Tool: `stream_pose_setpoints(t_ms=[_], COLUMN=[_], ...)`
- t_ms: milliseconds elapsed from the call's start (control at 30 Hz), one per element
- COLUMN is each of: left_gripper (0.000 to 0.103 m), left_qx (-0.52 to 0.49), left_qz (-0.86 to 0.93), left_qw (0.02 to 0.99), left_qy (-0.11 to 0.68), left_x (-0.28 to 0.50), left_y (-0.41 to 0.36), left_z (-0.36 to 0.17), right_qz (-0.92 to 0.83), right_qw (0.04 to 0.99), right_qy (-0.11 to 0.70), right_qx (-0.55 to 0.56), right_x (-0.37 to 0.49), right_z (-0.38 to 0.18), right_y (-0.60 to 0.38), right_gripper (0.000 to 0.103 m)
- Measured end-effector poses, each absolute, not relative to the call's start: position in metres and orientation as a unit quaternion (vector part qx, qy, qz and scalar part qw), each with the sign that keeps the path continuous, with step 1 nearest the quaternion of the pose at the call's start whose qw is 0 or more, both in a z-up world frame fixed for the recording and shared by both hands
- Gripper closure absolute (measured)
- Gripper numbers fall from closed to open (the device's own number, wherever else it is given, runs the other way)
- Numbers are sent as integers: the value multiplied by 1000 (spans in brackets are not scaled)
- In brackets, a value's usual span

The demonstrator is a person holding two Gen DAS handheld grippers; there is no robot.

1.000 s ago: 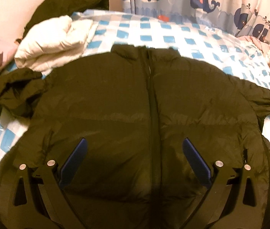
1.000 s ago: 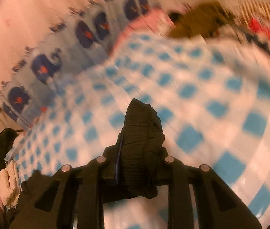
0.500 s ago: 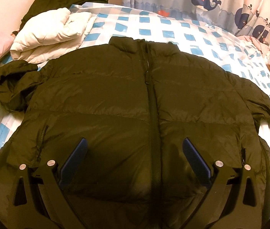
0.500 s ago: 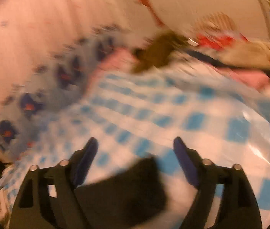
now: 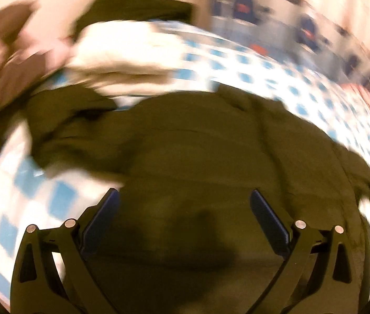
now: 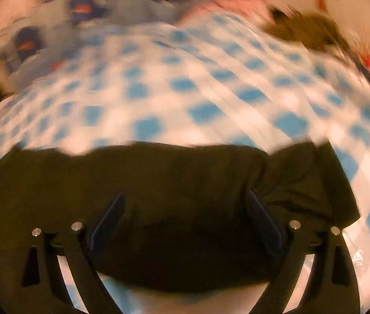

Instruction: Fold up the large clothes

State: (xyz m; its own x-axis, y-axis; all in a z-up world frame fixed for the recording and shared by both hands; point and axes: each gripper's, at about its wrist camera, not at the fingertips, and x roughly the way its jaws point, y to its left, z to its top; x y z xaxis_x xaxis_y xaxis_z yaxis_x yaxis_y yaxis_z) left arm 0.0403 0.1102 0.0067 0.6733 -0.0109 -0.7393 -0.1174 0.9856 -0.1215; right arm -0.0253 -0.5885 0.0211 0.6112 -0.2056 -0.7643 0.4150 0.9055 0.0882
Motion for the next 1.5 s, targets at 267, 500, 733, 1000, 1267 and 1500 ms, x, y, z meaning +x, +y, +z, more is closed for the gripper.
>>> stream_pose_setpoints(t_ms=[267, 500, 733, 1000, 1267, 1500], left_gripper=[7, 7, 26, 96, 97, 89], left_qx=[119, 385, 340, 209, 60, -148], left_qz=[145, 116, 210, 194, 174, 188], left_qw=[907, 795, 775, 870, 969, 933], left_qy=[378, 454, 490, 402, 166, 269], left_x=[116, 206, 250, 214, 106, 126], left_y=[185, 139, 182, 195, 249, 401], left_z=[43, -12, -37, 51, 239, 152], right_qz=[-37, 0, 9, 11, 3, 16], right_qw=[898, 875, 868, 863, 864, 876], right_qy=[412, 456, 454, 457, 452, 471], right_qx=[154, 162, 201, 215, 224, 105], right_x=[-17, -11, -11, -10, -13, -5], right_z=[14, -28, -36, -42, -35, -12], right_y=[-492, -459, -470, -472, -473, -407], right_gripper=[7, 7, 7, 7, 7, 7])
